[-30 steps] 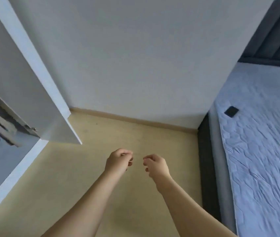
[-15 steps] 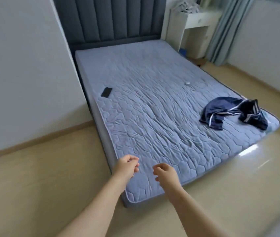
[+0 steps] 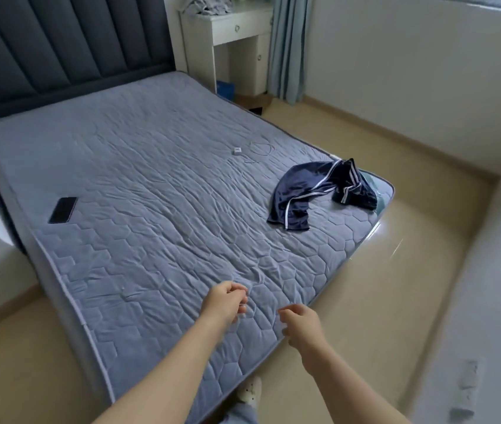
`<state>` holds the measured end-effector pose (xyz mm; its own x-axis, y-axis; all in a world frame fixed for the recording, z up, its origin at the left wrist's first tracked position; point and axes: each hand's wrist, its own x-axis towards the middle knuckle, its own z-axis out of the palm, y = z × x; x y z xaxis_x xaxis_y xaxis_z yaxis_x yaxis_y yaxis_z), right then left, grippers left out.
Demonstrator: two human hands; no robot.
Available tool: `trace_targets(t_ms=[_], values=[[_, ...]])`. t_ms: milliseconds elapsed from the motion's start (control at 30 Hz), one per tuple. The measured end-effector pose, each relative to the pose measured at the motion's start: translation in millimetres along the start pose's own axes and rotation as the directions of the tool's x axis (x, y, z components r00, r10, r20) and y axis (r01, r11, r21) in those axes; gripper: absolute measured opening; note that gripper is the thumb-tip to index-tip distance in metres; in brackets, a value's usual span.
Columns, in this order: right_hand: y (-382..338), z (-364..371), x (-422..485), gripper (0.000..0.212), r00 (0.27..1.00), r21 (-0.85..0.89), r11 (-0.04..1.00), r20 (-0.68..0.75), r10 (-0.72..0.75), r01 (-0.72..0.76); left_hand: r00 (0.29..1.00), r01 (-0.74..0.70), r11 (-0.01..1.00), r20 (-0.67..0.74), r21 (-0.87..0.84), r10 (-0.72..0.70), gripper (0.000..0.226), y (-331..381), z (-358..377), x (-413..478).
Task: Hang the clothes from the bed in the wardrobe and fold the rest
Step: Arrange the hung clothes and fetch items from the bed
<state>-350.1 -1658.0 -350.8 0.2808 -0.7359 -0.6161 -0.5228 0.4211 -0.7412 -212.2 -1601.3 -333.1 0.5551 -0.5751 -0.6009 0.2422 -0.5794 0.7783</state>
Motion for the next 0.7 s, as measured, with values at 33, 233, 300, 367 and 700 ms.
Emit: trace_targets(t_ms=[33,233,300,367,700], values=[[-11,-6,15,0.013,1.0,-0.004,1.0,0.012,0.0,0.0,1.0,-0.001,1.0,-0.003,0.007,0.001,0.023,13,8,14],[-81,-78,115,0.012,1.0,0.034,0.999,-0.004,-0.022,0.022,0.999,0.019,0.995,0.027,0.102,-0.022,0.02,99,84,99],[-95,-108,151,0.012,1.0,0.052,0.999,-0.013,-0.004,0.005,0.999,0.02,0.991,0.035,0.132,-0.025,0.021,127,116,127],[-104,-136,189,0.013,1.0,0.052,0.999,-0.008,0.008,-0.007,0.999,0.023,0.991,0.032,0.135,-0.028,0.021,149,148,159],[-145,-277,458,0.015,0.985,-0.182,0.977,0.108,0.132,-0.111,0.969,0.215,0.976,-0.114,-0.035,-0.217,0.019,227,352,346]])
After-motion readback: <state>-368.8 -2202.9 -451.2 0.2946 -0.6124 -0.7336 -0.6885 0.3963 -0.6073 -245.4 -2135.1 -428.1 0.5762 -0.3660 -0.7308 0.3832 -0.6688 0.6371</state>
